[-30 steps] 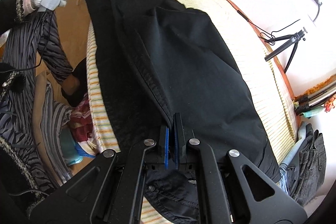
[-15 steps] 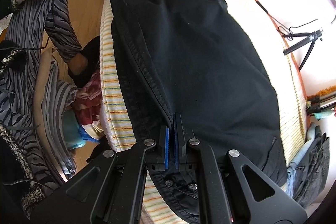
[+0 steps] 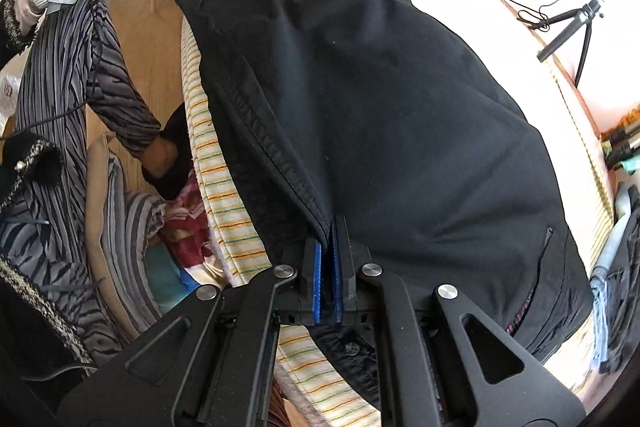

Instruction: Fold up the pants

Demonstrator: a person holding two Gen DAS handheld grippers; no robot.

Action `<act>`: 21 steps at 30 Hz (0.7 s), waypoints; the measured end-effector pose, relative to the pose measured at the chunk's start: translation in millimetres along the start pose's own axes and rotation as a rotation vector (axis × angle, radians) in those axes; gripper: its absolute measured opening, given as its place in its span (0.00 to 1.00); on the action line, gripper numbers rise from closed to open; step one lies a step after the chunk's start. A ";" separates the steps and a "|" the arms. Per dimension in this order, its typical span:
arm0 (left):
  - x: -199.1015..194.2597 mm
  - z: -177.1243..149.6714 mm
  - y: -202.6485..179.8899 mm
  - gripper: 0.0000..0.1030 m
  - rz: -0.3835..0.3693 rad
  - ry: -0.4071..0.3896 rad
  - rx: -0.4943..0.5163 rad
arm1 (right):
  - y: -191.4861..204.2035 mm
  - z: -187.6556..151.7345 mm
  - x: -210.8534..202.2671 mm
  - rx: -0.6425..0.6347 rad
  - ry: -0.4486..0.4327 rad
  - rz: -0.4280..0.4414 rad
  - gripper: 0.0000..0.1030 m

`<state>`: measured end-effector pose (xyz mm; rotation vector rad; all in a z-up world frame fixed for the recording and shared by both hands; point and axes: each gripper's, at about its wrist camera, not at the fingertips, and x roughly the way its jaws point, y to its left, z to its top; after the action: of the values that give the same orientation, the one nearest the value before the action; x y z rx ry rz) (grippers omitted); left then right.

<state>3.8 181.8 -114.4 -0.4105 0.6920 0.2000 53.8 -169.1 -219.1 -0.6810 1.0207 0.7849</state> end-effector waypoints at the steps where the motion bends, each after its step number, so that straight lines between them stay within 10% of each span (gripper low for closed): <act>1: 3.4 1.9 -9.7 0.29 -0.025 0.012 0.021 | -0.7 -0.8 -2.0 0.010 -0.007 0.006 0.07; 13: 66.5 -21.9 -171.0 0.36 -0.445 0.274 0.332 | -50.4 -60.1 -83.3 0.432 -0.192 -0.089 0.25; 17: 72.9 -44.6 -218.8 0.36 -0.552 0.366 0.456 | -71.8 -82.8 -100.1 0.629 -0.220 -0.170 0.59; 21: 70.9 -66.2 -248.2 0.36 -0.642 0.452 0.559 | -98.0 -113.3 -103.8 0.911 -0.230 -0.146 0.61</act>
<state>96.6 -67.4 -132.4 -0.1185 0.9815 -0.7030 49.2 -338.9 -153.0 0.1205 0.9751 0.2012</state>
